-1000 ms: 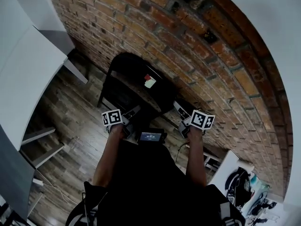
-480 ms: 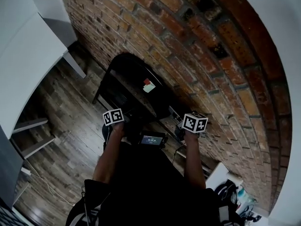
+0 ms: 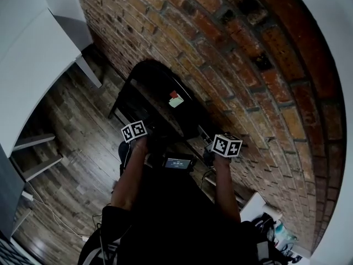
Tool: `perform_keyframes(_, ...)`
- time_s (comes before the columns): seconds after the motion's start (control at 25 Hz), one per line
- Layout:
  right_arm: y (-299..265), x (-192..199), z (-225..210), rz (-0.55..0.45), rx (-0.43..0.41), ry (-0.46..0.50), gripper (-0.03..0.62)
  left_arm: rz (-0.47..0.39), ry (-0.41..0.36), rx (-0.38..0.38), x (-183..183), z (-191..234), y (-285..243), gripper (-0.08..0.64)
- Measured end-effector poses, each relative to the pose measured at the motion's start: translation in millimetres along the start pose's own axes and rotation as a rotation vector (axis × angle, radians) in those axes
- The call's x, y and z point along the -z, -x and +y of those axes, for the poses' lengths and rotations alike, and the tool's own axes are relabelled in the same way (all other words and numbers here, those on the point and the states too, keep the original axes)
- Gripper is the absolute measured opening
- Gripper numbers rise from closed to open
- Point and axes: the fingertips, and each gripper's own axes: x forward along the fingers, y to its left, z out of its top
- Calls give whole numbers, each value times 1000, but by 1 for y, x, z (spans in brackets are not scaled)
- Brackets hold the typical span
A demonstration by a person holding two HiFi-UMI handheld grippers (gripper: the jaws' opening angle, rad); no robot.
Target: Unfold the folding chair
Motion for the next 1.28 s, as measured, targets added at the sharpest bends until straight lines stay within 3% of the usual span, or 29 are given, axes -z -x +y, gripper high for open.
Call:
perform_keyframes(0.12,-4,-3,-1,20,-3,36,167,-52,-4,17,-20,-8,-12,273)
perform_keyframes(0.2,-5,-3,0,25,-11,51,167,-44,-13,-12,-26,-7,-18,273)
perform_keyframes(0.44,-4,-2,4,45,8,181,167,-43,43,-53,-25,7,-15,99)
perform_keyframes(0.6,-3,2,7,71,3,227,167,-41,47,-63,-25,12,-12,52)
perform_keyframes(0.96,6,13,34,84,-116,294,167,-107,90,45,-24,14,13,28)
perform_keyframes(1.28,-4,-2,69,57,-234,347,167,-138,115,119,-28,17,42,28)
